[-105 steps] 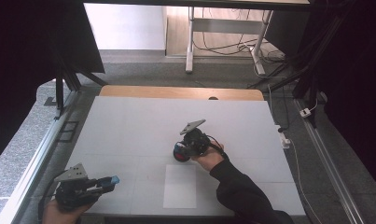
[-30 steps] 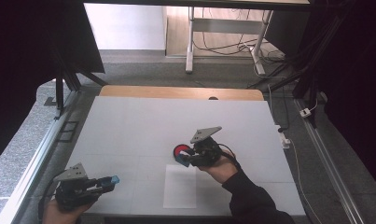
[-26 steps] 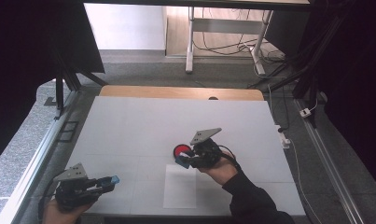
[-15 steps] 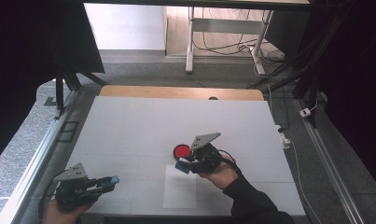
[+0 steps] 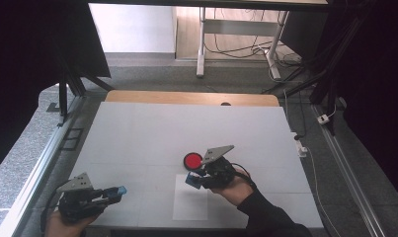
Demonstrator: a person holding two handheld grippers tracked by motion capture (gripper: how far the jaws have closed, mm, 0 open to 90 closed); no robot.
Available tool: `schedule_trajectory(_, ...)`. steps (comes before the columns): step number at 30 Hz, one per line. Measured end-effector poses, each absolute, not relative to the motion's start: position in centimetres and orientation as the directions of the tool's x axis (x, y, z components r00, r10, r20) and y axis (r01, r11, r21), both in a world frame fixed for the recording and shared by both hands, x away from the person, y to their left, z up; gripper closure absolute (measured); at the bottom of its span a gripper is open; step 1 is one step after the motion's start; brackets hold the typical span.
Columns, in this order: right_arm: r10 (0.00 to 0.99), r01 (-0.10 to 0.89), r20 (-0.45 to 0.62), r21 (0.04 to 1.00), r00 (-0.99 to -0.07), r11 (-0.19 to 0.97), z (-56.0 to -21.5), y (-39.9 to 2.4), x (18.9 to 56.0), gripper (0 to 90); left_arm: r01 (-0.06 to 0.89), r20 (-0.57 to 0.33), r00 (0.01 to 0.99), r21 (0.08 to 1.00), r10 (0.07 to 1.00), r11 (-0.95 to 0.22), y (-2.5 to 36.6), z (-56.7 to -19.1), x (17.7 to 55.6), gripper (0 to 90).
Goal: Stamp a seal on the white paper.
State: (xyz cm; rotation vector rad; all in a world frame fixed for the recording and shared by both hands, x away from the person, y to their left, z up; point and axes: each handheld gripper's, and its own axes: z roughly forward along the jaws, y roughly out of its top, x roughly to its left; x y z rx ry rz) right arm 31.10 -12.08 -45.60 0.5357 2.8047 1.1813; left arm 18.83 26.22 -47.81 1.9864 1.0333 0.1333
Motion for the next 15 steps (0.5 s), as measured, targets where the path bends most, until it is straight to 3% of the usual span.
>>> schedule_trajectory(15,0.311,0.269,0.062,0.676,-0.948,0.686,-46.35,-11.66,30.68,70.1,0.614,-0.274,0.651,0.738,0.707,-0.280,26.21,-47.81,18.82,68.2)
